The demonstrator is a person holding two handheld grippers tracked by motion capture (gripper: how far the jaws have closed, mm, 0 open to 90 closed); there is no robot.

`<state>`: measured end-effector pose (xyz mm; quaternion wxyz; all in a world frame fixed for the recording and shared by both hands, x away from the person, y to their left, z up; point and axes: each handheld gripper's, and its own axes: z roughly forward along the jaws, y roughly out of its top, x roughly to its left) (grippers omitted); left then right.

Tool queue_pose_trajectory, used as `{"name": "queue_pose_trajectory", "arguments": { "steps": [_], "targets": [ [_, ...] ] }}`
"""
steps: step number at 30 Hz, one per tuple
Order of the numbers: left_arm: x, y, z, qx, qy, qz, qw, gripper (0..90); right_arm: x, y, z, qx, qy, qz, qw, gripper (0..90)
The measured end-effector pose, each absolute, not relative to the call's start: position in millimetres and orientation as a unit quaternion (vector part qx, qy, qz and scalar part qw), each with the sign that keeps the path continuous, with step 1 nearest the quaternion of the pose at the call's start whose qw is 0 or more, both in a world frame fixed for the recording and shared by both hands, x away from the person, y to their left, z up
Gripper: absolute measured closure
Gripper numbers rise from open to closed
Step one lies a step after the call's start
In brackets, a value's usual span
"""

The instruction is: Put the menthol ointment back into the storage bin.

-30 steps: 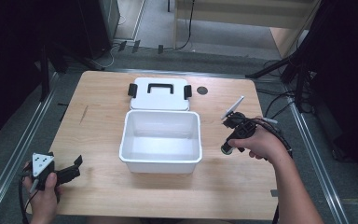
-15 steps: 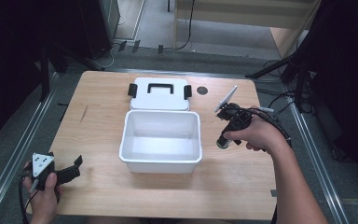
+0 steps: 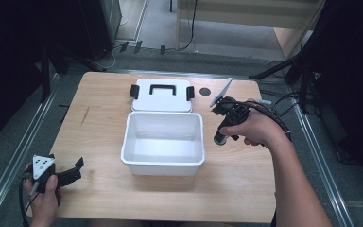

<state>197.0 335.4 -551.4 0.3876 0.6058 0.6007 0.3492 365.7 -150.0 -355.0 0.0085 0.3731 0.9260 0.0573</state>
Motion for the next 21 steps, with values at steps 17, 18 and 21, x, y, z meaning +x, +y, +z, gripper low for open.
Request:
{"name": "queue_pose_trajectory", "arguments": {
  "steps": [17, 18, 21],
  "targets": [
    [197.2, 335.8, -551.3, 0.605, 0.602, 0.348, 0.387, 0.1, 366.3, -113.2, -332.9, 0.343, 0.937, 0.068, 0.015, 51.6],
    [197.2, 335.7, -551.3, 0.605, 0.602, 0.348, 0.387, 0.1, 366.1, -111.7, -332.9, 0.342, 0.937, 0.066, 0.016, 51.6],
    [197.4, 335.7, -551.2, 0.606, 0.602, 0.347, 0.387, 0.1, 366.0, -106.1, -334.8, 0.337, 0.939, 0.064, 0.014, 51.6]
  ]
}}
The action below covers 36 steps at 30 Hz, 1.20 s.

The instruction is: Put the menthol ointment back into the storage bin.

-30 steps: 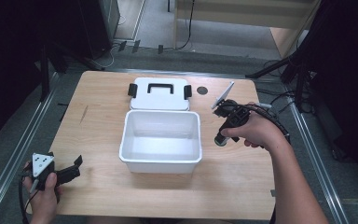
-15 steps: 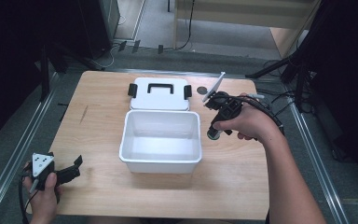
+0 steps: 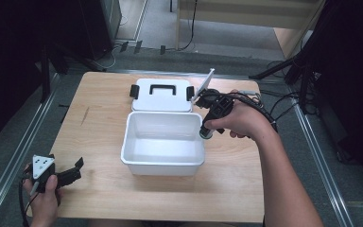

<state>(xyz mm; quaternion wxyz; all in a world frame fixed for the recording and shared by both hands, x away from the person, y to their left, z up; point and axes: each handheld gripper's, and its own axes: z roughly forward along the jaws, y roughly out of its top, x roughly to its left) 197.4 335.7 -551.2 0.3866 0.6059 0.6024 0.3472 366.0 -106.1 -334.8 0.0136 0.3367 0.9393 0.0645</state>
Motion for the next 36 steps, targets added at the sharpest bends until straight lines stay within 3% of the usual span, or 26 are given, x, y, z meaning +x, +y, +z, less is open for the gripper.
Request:
{"name": "queue_pose_trajectory", "arguments": {
  "steps": [16, 25, 36],
  "targets": [
    [197.7, 336.2, -551.4, 0.604, 0.604, 0.345, 0.389, 0.1, 365.4, -76.6, -346.0, 0.293, 0.954, 0.067, 0.012, 51.6],
    [197.6, 336.8, -551.4, 0.604, 0.604, 0.344, 0.389, 0.1, 360.2, -60.4, -361.4, 0.199, 0.977, 0.069, 0.032, 51.6],
    [197.6, 336.7, -551.4, 0.604, 0.605, 0.345, 0.389, 0.1, 357.3, -50.2, -384.8, 0.138, 0.988, 0.059, 0.026, 51.5]
  ]
}}
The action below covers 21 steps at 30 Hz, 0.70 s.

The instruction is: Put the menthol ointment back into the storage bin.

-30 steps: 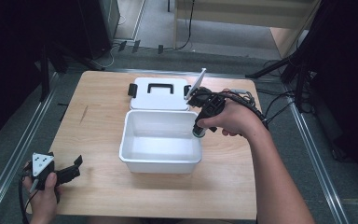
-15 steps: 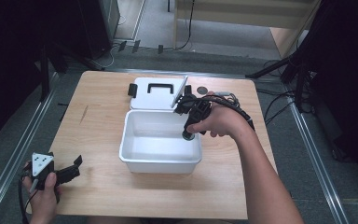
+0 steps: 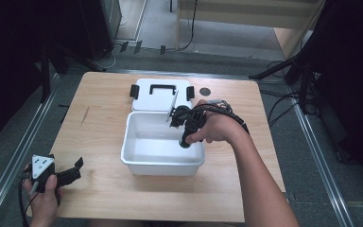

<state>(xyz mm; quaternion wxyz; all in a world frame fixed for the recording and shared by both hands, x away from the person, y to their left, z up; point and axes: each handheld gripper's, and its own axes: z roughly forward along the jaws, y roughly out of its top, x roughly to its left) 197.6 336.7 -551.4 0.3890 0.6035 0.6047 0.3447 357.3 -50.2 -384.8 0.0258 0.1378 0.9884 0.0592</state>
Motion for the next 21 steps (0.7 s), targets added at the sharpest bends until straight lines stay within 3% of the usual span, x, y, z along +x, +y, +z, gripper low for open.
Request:
{"name": "queue_pose_trajectory", "arguments": {
  "steps": [21],
  "targets": [
    [197.5, 336.7, -551.5, 0.603, 0.605, 0.345, 0.389, 0.1, 360.0, -46.5, -424.1, 0.123, 0.991, 0.041, 0.008, 51.5]
  ]
}}
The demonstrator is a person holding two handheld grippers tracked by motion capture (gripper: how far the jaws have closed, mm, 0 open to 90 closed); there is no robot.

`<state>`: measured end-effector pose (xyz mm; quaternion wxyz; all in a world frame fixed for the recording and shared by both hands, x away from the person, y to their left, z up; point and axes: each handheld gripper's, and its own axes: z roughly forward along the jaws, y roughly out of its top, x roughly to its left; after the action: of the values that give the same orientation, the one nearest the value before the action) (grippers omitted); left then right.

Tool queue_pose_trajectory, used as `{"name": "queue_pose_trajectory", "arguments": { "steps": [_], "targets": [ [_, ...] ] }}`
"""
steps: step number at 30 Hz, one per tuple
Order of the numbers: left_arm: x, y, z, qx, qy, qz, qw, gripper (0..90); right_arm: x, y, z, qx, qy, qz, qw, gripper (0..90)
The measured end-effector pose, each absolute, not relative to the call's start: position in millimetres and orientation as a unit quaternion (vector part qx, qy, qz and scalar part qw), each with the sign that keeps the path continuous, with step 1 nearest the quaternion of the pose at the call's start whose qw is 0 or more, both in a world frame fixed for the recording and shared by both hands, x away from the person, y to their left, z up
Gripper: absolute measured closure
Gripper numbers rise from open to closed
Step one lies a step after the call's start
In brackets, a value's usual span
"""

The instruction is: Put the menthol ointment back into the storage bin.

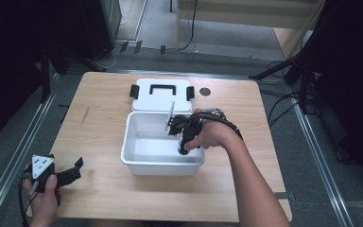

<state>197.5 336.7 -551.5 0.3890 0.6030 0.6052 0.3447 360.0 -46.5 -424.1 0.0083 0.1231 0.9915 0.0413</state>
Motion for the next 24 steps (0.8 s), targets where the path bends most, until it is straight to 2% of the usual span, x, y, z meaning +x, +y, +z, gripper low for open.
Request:
{"name": "queue_pose_trajectory", "arguments": {
  "steps": [24],
  "targets": [
    [197.4, 336.9, -551.4, 0.603, 0.605, 0.344, 0.389, 0.1, 357.2, -39.9, -452.6, 0.109, 0.994, 0.021, -0.003, 51.4]
  ]
}}
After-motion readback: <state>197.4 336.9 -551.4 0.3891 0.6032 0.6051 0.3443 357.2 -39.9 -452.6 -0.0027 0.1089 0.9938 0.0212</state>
